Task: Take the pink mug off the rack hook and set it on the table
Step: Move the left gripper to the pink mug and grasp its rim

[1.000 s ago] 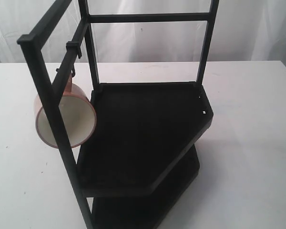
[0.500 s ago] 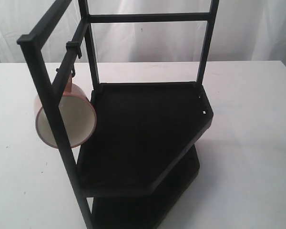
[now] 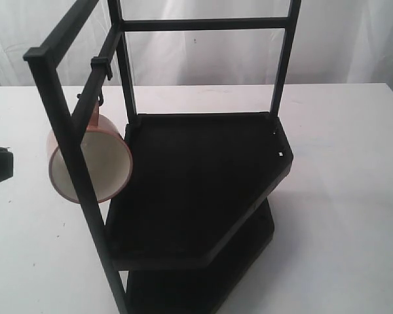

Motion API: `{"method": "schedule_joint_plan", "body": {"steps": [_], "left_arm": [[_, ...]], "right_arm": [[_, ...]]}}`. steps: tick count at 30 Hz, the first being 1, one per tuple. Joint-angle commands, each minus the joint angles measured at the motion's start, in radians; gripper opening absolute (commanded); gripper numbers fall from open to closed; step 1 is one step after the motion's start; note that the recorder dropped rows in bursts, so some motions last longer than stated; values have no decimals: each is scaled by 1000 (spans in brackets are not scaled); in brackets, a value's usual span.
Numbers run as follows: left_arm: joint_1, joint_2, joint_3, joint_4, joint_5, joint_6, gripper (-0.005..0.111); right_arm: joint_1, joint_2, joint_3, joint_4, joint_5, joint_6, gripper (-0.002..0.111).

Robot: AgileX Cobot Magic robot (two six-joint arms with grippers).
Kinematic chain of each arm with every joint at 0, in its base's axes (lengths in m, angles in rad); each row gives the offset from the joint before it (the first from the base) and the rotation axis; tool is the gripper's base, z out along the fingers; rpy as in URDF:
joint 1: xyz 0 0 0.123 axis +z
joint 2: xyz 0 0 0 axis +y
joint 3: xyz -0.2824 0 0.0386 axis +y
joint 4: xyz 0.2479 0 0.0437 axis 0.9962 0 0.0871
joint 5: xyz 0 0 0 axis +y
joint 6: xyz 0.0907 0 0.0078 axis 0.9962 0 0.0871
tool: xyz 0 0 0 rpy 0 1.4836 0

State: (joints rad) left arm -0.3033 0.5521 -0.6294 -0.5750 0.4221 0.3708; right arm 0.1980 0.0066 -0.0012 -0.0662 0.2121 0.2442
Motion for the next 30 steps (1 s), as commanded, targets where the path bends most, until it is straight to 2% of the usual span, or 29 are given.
{"method": "schedule_joint_plan", "body": {"steps": [1,2,4,6,17,23,30], "left_arm": [[-6,55,6,-101,18,57,73],[-6,76,6,-115,20,69,74],[-6,129,6,-136,11,130,67],[-6,167,6,-150,-23,186,65],[-6,305,6,-150,-161,188,66],[-9,344,6,-150,-171,188,64],[-9,346,6,-185,-253,184,44]], "right_arm": [[1,-7,1,-5,-3,0,0],[1,-7,1,-5,-3,0,0],[1,-7,1,-5,-3,0,0],[1,-7,1,-5,-3,0,0],[1,-7,1,-5,-3,0,0],[1,-7,1,-5,-3,0,0],[1,-7,1,-5,-3,0,0]]}}
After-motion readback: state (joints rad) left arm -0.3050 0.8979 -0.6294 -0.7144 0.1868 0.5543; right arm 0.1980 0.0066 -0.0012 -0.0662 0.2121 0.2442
